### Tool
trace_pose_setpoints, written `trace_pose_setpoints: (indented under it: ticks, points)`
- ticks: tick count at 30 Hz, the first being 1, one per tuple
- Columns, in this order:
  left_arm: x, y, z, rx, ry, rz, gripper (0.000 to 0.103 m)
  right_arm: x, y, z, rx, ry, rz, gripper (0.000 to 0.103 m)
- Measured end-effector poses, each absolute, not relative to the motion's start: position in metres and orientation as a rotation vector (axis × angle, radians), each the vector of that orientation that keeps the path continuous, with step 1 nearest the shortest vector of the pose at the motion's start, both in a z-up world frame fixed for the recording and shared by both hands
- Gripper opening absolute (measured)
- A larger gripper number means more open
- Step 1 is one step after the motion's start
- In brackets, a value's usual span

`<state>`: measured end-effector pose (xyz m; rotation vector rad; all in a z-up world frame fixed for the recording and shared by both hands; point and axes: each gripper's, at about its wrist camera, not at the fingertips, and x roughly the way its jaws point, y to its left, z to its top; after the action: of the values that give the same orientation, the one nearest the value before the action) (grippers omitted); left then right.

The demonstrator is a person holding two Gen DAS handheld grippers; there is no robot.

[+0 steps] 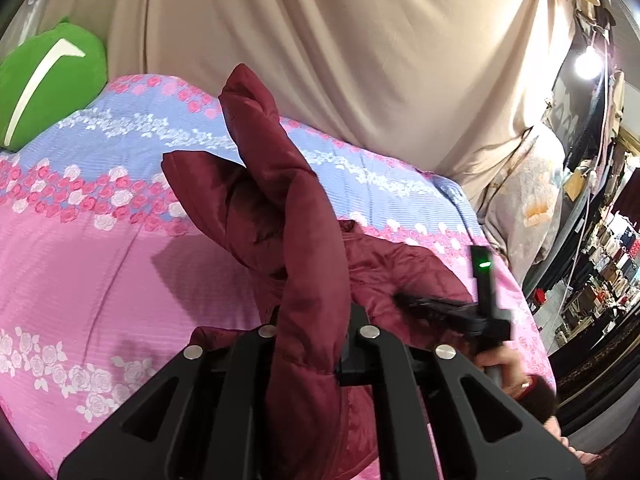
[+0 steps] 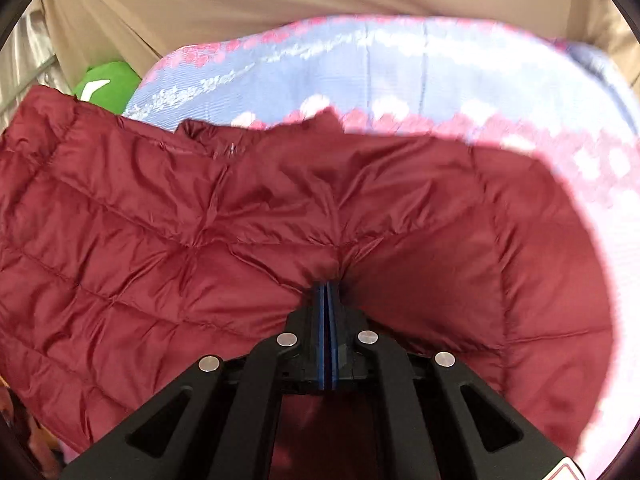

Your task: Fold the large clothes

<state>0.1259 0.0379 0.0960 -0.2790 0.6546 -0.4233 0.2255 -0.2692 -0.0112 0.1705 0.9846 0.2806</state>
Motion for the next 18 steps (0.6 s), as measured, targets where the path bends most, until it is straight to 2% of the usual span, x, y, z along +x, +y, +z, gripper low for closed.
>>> trace_pose_setpoints:
  ticks: [10,13,18]
  points:
    - [0.122,-0.054,0.124,-0.183,0.638,-0.605,0.008,0.236,-0.224,-0.028,0.115,0.946,0.353,0.005]
    - [0.132,-0.096,0.116,-0.162,0.681,-0.66,0.008,0.228,-0.251,-0.017,0.225,0.96,0.36,0.005]
    - [0.141,-0.129,0.101,-0.13,0.724,-0.672,0.008,0.174,-0.342,0.032,0.323,0.867,0.222,0.005]
